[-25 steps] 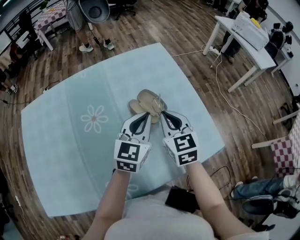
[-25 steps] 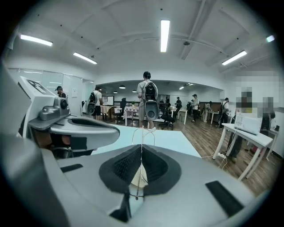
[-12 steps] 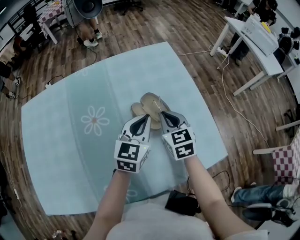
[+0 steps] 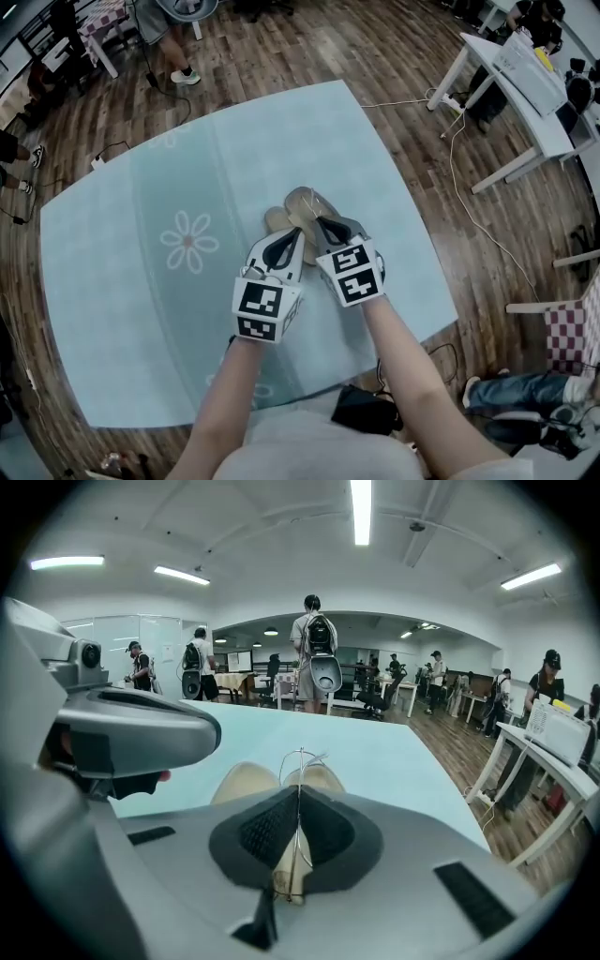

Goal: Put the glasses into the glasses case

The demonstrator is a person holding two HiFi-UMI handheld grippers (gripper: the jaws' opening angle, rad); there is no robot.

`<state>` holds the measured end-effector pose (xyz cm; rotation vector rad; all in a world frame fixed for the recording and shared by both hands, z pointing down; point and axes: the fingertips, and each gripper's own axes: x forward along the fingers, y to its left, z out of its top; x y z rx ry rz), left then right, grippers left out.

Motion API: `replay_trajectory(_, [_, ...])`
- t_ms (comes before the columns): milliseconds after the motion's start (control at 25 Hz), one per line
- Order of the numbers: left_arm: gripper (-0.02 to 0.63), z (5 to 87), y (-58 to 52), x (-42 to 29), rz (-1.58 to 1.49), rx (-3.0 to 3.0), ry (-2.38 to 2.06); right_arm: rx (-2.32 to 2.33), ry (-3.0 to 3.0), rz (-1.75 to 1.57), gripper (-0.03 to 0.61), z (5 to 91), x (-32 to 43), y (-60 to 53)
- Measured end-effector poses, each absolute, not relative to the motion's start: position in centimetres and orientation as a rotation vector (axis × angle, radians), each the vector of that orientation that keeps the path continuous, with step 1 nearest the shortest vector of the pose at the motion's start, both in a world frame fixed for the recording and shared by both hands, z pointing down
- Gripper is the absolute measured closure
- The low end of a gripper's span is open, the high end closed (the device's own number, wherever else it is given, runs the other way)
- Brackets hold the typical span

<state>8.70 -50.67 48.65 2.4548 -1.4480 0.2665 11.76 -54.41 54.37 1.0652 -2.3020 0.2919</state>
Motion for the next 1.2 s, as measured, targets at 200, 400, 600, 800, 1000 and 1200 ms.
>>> replay_trajectory(200, [0.606,49.0,-51.2,8.6,0.280,2.443,-1.447,1.015,-2.265,0.290,0.568,55.7,11.3,-55.1])
replay_trajectory(400, [0.606,49.5,-51.4,8.6,0.290,2.428,-1.451,0.986,-2.228,0.309,0.568,57.3,11.3,-55.8])
replay_trajectory(600, [0.606,49.8,-51.5,8.3,0.303,2.422,-1.451,0.975,-2.194,0.322,0.566,58.5,11.2,-56.4])
replay_trajectory(800, [0.606,50.1,-51.5,8.0,0.314,2.422,-1.444,0.935,-2.150,0.321,0.566,59.5,10.8,-56.8])
replay_trajectory(1000, [0.606,50.2,-51.4,8.4,0.323,2.428,-1.429,0.887,-2.132,0.329,0.566,59.9,10.7,-56.9])
replay_trajectory(1200, [0.606,50.1,-51.2,8.1,0.327,2.428,-1.430,0.905,-2.134,0.310,0.566,59.7,10.6,-56.7])
